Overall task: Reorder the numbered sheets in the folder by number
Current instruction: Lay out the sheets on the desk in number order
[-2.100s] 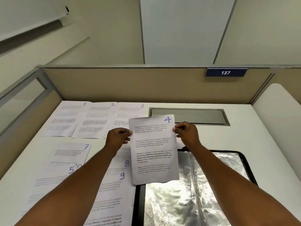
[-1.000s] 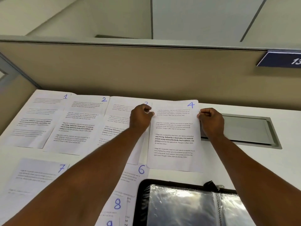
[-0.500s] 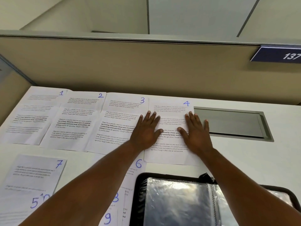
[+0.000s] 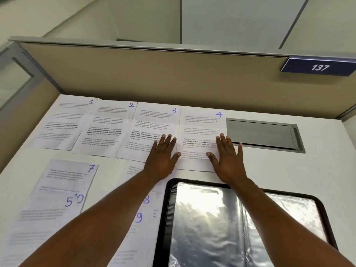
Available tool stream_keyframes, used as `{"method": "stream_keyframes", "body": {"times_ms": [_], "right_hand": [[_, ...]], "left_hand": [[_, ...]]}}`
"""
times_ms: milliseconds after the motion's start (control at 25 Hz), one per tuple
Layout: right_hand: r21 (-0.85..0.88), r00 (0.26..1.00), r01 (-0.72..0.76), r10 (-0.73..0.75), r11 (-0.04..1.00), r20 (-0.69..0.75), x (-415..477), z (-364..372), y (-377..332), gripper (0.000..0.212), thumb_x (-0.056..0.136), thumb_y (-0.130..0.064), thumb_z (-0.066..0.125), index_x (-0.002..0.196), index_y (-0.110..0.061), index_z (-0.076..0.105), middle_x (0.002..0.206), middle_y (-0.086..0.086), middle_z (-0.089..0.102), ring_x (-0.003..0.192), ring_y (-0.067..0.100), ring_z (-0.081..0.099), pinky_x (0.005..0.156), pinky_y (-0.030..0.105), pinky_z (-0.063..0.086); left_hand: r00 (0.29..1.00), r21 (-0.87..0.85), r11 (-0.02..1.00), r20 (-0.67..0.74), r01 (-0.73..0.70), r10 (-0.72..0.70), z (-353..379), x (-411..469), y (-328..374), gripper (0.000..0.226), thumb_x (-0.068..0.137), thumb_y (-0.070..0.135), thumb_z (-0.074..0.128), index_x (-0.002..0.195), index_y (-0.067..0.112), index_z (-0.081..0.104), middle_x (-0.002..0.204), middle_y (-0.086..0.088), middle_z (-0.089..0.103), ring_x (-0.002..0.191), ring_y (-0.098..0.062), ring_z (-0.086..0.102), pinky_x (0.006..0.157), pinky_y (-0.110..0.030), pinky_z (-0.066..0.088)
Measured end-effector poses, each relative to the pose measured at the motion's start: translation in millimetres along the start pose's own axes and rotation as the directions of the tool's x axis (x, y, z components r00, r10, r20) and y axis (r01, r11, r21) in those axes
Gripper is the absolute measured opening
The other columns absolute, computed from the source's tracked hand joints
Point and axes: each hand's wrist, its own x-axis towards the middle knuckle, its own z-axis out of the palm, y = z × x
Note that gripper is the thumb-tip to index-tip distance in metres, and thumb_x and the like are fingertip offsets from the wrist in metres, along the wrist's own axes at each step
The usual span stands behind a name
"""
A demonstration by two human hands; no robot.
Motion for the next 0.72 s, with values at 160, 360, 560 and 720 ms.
{"method": "stream_keyframes", "body": {"times_ms": [160,360,560,720], "right_hand": [[0.040,1.000,0.013,-0.013,0.999,0.004,-65,-5,-26,0.088,0.095,-0.073,0.005,0.164,-0.019,0.008,0.171,-0.006,-0.002,0.156,0.009,-0.010,0.125,0.049,-0.013],[0.067,0.998,0.043,-0.046,0.997,0.039,-145,14,-58,0.085,0.096,-0.073,0.011,0.164,-0.022,0.008,0.170,-0.008,-0.003,0.157,0.010,-0.009,0.125,0.048,-0.015],[0.098,0.989,0.065,-0.077,0.993,0.125,-217,25,-93,0.087,0.092,-0.076,0.000,0.164,-0.025,-0.001,0.169,-0.010,-0.013,0.154,0.006,-0.019,0.124,0.044,-0.019],[0.113,0.983,0.115,-0.129,0.987,0.128,-249,37,-115,0.091,0.088,-0.080,-0.013,0.162,-0.027,-0.004,0.168,-0.012,-0.015,0.154,0.006,-0.021,0.124,0.046,-0.019]], "left_hand": [[0.998,-0.003,0.998,-0.023,0.058,-0.058,3,-89,-8,0.084,0.096,0.072,0.004,0.160,0.021,0.020,0.166,0.002,0.006,0.155,-0.015,-0.002,0.127,-0.040,0.000],[0.997,0.030,0.997,0.027,0.067,-0.068,12,-193,-3,0.083,0.095,0.072,0.003,0.161,0.023,0.014,0.166,0.005,0.000,0.154,-0.013,-0.005,0.125,-0.035,-0.007],[0.996,0.057,0.995,0.039,0.082,-0.084,26,-271,5,0.084,0.095,0.073,0.002,0.161,0.024,0.016,0.167,0.004,0.003,0.156,-0.016,0.000,0.124,-0.038,-0.003],[0.990,0.057,0.989,0.032,0.138,-0.140,24,-307,9,0.082,0.094,0.072,0.004,0.161,0.025,0.010,0.166,0.008,-0.005,0.155,-0.013,-0.007,0.124,-0.034,-0.009]]}}
